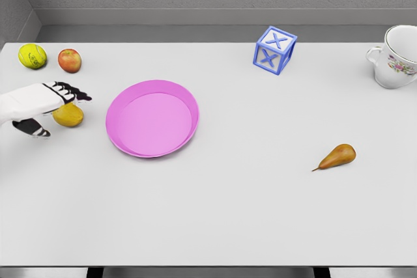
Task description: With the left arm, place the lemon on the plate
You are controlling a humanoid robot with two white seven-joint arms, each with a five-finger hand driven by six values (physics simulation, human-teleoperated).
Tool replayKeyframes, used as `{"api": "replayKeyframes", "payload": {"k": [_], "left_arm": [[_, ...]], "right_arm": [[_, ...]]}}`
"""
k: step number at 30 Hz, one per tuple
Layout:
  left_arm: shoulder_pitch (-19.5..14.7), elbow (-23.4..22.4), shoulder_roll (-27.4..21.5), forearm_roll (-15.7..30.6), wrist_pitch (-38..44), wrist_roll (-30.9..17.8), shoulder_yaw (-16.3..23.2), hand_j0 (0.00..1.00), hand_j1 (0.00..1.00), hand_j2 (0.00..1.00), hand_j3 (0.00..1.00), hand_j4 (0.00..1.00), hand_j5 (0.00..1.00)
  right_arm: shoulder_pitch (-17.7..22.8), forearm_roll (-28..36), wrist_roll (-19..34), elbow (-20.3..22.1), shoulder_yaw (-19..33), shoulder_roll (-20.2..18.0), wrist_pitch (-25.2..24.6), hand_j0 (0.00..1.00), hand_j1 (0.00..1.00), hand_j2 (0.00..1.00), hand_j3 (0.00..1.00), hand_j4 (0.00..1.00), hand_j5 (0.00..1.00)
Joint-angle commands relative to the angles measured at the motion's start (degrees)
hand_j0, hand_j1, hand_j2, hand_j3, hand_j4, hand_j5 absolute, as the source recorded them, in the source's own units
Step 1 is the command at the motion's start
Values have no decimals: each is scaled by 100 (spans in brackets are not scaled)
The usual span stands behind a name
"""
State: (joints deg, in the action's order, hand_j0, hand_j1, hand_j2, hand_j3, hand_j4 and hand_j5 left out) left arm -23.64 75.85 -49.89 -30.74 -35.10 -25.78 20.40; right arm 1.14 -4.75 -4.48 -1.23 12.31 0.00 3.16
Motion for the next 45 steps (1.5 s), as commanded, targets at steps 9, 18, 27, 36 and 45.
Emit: {"api": "replayKeyframes", "payload": {"k": [9, 18, 27, 36, 45], "left_arm": [[-185, -536, 261, -283, 10, 2, 130, 100, 100, 100, 100, 100, 100], [-308, -528, 392, -582, 10, 11, 306, 97, 97, 97, 97, 97, 97], [-343, -519, 357, -679, 10, -24, 306, 64, 64, 64, 64, 64, 64], [-387, -519, 384, -679, 10, -94, 342, 61, 61, 61, 61, 61, 61], [-387, -457, 357, -661, 10, -94, 350, 52, 52, 52, 52, 52, 52]], "right_arm": [[0, 1, 0, 0, 0, 0, 0, 100, 100, 100, 100, 100, 100], [0, 1, 0, 0, 0, 0, 0, 100, 100, 100, 100, 100, 100], [0, 1, 0, 0, 0, 0, 0, 100, 100, 100, 100, 100, 100], [0, 1, 0, 0, 0, 0, 0, 100, 100, 100, 100, 100, 100], [0, 1, 0, 0, 0, 0, 0, 100, 100, 100, 100, 100, 100]]}}
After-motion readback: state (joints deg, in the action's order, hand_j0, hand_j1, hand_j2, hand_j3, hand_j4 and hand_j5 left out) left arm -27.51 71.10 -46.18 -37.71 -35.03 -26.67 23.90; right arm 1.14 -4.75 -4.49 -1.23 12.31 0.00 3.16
